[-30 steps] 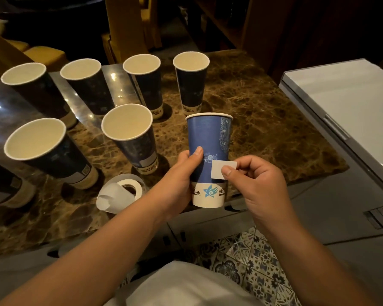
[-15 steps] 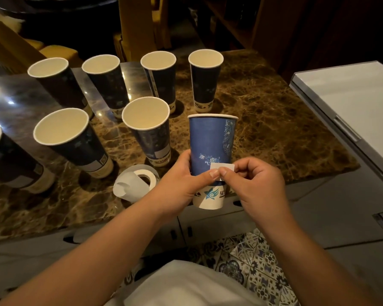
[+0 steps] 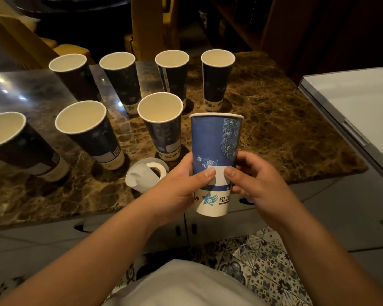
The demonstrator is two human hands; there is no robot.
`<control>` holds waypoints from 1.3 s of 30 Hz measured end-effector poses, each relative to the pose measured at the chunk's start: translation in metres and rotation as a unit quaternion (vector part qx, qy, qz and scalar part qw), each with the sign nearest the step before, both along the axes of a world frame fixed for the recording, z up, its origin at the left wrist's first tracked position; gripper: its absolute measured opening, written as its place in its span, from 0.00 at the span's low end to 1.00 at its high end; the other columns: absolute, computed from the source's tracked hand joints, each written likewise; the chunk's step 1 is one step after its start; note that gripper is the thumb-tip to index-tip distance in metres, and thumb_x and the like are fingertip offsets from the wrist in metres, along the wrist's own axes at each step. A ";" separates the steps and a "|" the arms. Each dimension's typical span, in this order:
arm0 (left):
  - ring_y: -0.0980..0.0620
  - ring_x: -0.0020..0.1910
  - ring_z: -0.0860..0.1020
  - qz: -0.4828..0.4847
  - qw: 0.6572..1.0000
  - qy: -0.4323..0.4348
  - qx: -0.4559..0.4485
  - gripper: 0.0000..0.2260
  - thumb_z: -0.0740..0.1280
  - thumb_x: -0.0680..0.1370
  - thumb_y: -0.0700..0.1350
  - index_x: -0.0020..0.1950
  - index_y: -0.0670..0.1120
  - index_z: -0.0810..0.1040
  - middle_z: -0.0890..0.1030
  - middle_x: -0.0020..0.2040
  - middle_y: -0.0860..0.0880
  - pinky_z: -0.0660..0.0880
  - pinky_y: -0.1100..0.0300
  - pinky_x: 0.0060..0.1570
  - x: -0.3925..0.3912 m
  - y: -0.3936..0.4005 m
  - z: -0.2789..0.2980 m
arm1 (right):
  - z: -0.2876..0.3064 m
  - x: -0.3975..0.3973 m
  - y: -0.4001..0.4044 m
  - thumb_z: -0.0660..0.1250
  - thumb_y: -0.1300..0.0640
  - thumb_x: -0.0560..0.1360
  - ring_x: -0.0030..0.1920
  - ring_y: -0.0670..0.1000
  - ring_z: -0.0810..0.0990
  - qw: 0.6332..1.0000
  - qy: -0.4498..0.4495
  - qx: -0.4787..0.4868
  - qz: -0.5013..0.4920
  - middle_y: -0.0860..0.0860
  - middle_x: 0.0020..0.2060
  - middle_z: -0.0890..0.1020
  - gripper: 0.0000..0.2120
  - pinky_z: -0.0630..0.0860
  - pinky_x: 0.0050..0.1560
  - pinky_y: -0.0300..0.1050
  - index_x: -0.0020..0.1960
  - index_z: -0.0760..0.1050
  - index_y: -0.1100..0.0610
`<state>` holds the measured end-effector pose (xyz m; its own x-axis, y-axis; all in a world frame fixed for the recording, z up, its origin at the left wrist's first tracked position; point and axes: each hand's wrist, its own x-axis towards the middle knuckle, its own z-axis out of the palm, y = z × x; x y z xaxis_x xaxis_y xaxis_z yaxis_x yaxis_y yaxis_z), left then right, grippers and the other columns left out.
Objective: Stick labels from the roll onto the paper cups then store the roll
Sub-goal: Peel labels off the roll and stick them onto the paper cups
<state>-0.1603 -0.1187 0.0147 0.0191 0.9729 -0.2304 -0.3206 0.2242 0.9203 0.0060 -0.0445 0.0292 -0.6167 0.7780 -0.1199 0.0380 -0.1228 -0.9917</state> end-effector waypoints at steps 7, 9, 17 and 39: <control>0.43 0.63 0.78 0.014 1.000 0.013 0.000 0.23 0.65 0.76 0.47 0.71 0.47 0.66 0.79 0.64 0.43 0.74 0.45 0.64 -0.003 0.000 0.002 | -0.009 -0.003 0.005 0.76 0.50 0.67 0.44 0.44 0.82 1.000 0.003 -0.018 -0.007 0.44 0.46 0.85 0.17 0.76 0.41 0.43 0.54 0.78 0.48; 0.44 0.62 0.78 0.016 1.000 0.018 -0.009 0.25 0.66 0.75 0.48 0.71 0.49 0.64 0.79 0.64 0.45 0.73 0.42 0.64 -0.005 0.003 0.000 | -0.008 -0.001 0.007 0.74 0.51 0.67 0.43 0.44 0.82 1.000 0.010 -0.021 -0.007 0.44 0.45 0.85 0.18 0.76 0.41 0.42 0.56 0.78 0.50; 0.59 0.66 0.73 -0.007 0.967 0.253 0.034 0.26 0.71 0.75 0.51 0.70 0.59 0.64 0.74 0.67 0.58 0.72 0.57 0.65 -0.007 0.021 0.006 | -0.005 0.007 0.023 0.79 0.59 0.65 0.49 0.40 0.84 0.993 -0.083 0.076 -0.025 0.38 0.47 0.85 0.23 0.80 0.43 0.36 0.54 0.75 0.45; 0.56 0.65 0.74 0.105 0.890 0.442 0.036 0.28 0.73 0.74 0.45 0.73 0.49 0.69 0.77 0.67 0.52 0.73 0.59 0.62 -0.005 0.102 -0.005 | -0.020 -0.012 0.099 0.77 0.51 0.69 0.64 0.48 0.76 0.918 -0.281 0.263 -0.095 0.48 0.64 0.78 0.34 0.71 0.57 0.40 0.71 0.67 0.50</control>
<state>-0.1657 -0.0165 0.0098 -0.3220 0.9467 -0.0016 0.5080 0.1743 0.8436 -0.0056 0.0546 0.0093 -0.4196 0.9066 0.0449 0.5899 0.3099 -0.7456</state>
